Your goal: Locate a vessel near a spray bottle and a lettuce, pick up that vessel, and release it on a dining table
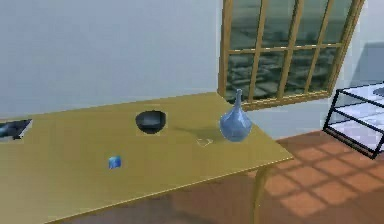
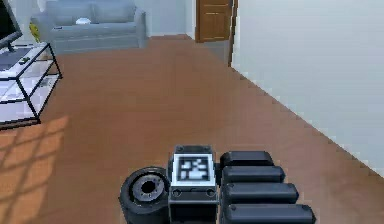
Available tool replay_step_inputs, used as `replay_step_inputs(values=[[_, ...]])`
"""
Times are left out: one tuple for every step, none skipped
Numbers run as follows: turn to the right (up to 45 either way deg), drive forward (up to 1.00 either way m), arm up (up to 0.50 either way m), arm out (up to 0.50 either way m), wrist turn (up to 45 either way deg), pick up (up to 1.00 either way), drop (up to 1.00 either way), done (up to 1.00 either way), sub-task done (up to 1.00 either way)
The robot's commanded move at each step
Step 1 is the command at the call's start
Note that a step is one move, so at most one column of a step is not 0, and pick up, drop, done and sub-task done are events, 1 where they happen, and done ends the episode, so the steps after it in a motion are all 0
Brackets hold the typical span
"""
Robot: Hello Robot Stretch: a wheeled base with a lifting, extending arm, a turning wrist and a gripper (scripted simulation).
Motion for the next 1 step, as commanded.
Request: replay_step_inputs(values=[[45.0,0.0,0.0,0.0,0.0,0.0,0.0,0.0,0.0]])
